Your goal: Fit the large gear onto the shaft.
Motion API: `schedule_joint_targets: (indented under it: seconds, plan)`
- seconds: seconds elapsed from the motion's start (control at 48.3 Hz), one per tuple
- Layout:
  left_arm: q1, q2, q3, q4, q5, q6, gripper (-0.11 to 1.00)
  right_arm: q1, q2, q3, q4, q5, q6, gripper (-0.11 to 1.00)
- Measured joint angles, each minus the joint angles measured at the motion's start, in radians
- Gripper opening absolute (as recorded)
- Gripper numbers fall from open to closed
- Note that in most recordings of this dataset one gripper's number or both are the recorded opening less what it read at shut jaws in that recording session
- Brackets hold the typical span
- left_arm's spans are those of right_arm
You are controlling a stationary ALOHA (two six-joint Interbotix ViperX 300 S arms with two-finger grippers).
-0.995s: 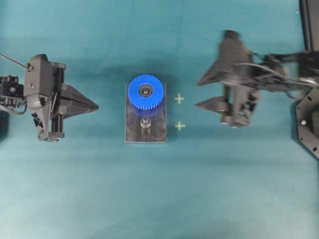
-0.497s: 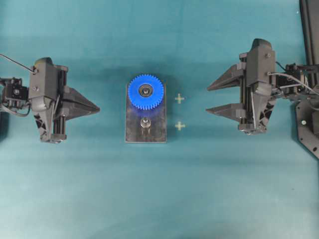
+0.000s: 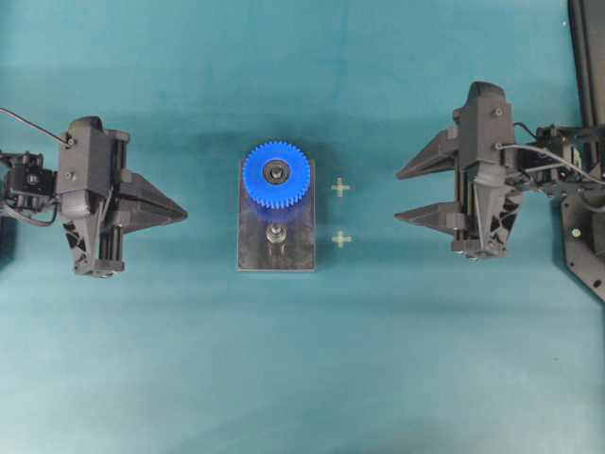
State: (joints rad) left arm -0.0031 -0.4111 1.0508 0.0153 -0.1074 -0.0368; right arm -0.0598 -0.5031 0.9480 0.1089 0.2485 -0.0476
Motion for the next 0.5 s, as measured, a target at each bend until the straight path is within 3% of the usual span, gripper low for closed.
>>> schedule_joint_targets:
  seconds: [0.497]
  plan:
    - [0.0,0.017,0.0,0.0,0.002,-0.002,0.0,0.002,0.002,0.002,0.0,0.005,0.0,0.69]
